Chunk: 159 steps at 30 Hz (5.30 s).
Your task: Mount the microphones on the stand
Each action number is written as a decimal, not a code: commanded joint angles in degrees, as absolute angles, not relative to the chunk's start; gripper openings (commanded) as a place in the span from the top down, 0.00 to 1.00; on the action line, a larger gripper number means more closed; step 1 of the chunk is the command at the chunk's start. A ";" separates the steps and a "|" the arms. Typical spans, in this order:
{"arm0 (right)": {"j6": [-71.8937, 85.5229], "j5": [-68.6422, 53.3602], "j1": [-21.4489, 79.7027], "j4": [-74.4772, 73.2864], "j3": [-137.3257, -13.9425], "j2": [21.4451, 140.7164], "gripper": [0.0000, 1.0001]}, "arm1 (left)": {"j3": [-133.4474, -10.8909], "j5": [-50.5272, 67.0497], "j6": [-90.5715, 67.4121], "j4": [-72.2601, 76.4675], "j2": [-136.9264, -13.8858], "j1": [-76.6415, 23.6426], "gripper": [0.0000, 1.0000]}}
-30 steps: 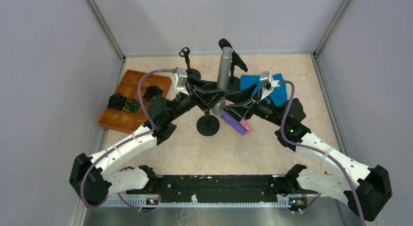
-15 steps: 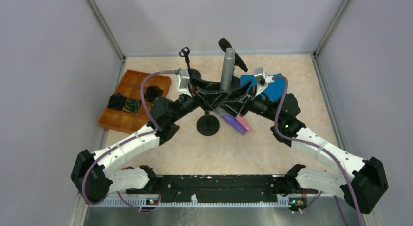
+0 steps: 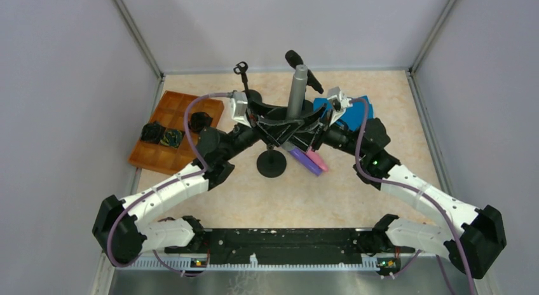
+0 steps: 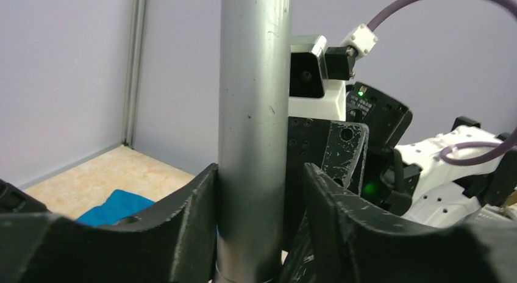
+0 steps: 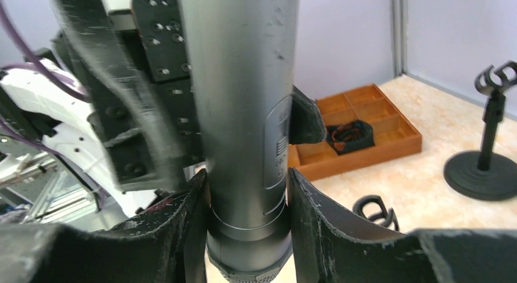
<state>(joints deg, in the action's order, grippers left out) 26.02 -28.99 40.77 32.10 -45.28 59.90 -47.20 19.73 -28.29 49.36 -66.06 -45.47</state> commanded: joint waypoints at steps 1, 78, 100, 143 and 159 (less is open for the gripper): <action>16.55 -25.42 41.13 21.19 -49.48 58.25 1.00 | -47.52 20.23 -26.02 51.03 -64.35 -46.41 0.38; 73.83 7.63 41.08 29.67 -44.54 47.11 0.31 | -40.61 -12.42 -20.01 87.59 -65.59 -46.35 1.00; 85.18 0.16 41.17 37.21 -45.45 56.82 0.27 | -44.76 -11.82 -23.29 95.50 -73.51 -46.34 1.00; 89.99 5.79 38.71 52.05 -44.71 67.60 0.93 | -31.44 -1.58 -30.98 91.61 -64.13 -46.33 0.83; 75.98 0.25 32.15 50.83 -39.58 58.14 1.00 | -31.14 -0.36 -23.06 61.89 -50.34 -46.37 0.01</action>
<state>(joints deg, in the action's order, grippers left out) 81.41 1.58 34.26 48.71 -39.62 62.39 -30.83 -2.70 -26.81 70.22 -54.30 -46.19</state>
